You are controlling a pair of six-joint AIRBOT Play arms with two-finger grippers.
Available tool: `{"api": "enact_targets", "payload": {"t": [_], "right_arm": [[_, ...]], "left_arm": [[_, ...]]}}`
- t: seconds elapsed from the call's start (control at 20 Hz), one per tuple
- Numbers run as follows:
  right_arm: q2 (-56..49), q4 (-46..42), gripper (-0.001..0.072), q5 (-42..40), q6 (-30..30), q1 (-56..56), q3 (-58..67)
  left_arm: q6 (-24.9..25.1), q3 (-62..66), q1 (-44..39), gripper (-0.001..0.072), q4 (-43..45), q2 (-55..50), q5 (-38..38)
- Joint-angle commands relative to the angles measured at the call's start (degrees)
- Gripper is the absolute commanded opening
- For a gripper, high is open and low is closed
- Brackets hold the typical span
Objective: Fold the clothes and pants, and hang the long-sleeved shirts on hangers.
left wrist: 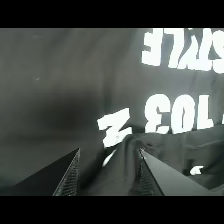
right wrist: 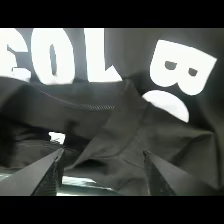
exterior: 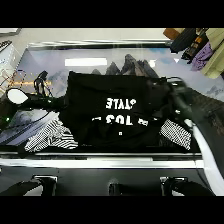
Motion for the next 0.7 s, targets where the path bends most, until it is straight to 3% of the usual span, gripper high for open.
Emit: {"api": "enact_targets", "payload": {"t": [0.0,0.2,0.4,0.55,0.65], "right_arm": [[-6.1,-5.9,0.0556,-3.3,5.3,5.6,2.6],[-8.8,-11.3,0.0555,-4.0,9.5,7.7,2.6],[-11.9,-10.7,0.0536,-8.5,10.5,7.7,2.6],[-11.7,-11.5,0.0310,-11.3,10.2,7.7,2.6],[-10.6,-10.8,0.0050,-11.8,9.1,7.7,2.6]], "left_arm": [[0.0,0.0,0.0,0.0421,3.6,0.0,-0.1],[0.0,0.0,0.1,0.0421,4.7,-0.2,0.0],[0.0,0.0,0.1,0.0421,5.9,-0.3,0.1],[0.0,0.0,0.1,0.0421,7.0,-0.3,0.1],[0.0,0.0,0.1,0.0421,7.1,-0.3,0.1]]}}
